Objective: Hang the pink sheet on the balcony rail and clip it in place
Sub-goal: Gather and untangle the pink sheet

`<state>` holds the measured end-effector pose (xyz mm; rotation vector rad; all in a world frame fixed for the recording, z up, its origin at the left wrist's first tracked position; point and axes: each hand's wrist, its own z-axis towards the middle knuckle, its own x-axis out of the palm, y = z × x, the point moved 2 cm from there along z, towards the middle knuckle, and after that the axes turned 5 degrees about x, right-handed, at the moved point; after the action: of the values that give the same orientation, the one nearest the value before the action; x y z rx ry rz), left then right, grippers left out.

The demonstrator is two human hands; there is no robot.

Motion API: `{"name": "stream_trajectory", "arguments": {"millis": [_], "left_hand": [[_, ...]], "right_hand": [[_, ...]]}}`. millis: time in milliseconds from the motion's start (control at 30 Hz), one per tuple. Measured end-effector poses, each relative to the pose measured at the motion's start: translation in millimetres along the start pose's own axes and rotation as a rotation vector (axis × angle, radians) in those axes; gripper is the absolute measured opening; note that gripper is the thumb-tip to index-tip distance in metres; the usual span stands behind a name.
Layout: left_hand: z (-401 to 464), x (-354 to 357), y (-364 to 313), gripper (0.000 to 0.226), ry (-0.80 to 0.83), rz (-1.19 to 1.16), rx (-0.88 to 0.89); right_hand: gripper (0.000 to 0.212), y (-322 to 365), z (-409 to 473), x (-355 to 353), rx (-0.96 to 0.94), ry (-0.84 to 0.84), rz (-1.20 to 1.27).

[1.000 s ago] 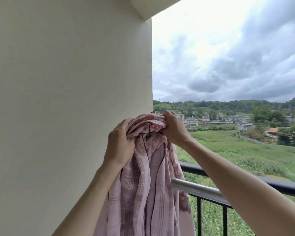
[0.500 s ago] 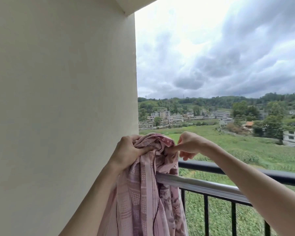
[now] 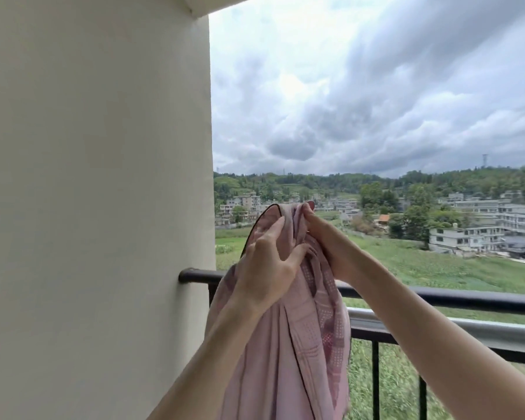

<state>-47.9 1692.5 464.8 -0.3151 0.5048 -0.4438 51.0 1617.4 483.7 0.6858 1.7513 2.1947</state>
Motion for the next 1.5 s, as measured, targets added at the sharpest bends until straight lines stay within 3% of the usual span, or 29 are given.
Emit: {"name": "stream_trajectory", "arguments": {"millis": [100,233,367,433,567,700,833,967,1067,1167,1300,1400,1500], "left_hand": [[-20.3,17.4,-13.2,0.071,0.145,0.047,0.144],[-48.0,35.0,-14.2,0.068,0.214,0.246,0.284],[-57.7,40.9,-16.6,0.047,0.179,0.125,0.344],[-58.7,36.7,-11.0,0.037,0.072,0.104,0.339],[-60.1,23.1,15.0,0.042,-0.02,0.313,0.06],[-67.6,10.2,39.3,0.054,-0.01,0.213,-0.184],[-69.4,-1.3,57.4,0.035,0.01,0.172,-0.182],[-70.7,-12.4,75.6,0.042,0.004,0.112,-0.25],[-76.8,-9.4,88.8,0.055,0.036,0.109,-0.337],[-80.1,-8.6,97.7,0.052,-0.004,0.126,-0.348],[-83.5,-17.4,108.8,0.054,0.08,0.047,-0.333],[-93.6,-28.0,116.3,0.048,0.162,-0.18,-0.407],[-105.8,-26.5,124.4,0.034,0.166,-0.161,-0.491]], "right_hand": [[0.062,6.5,-23.8,-12.3,-0.029,-0.043,-0.043],[0.057,-7.6,-49.7,-27.2,0.035,-0.137,-0.051],[0.051,-11.8,-68.4,-40.3,0.121,-0.197,-0.103],[0.048,-9.6,-72.3,-43.8,0.154,-0.234,-0.131],[0.045,-6.3,-72.6,-47.2,0.158,-0.299,-0.206],[0.039,-0.4,-67.7,-47.5,0.076,-0.38,-0.237],[0.038,5.2,-59.6,-45.3,-0.053,-0.351,-0.296],[0.062,-12.8,-62.6,-40.9,0.112,-0.451,-0.655],[0.062,-26.2,-66.3,-24.5,-0.042,-0.468,-0.793],[0.056,-36.2,-60.8,-4.3,-0.162,-0.451,-1.012],[0.092,-52.5,-47.4,0.1,-0.062,-0.668,-1.183],[0.066,-53.9,-50.5,1.3,-0.084,-0.744,-1.202],[0.041,-52.2,-58.7,2.2,-0.155,-0.784,-1.127]]}}
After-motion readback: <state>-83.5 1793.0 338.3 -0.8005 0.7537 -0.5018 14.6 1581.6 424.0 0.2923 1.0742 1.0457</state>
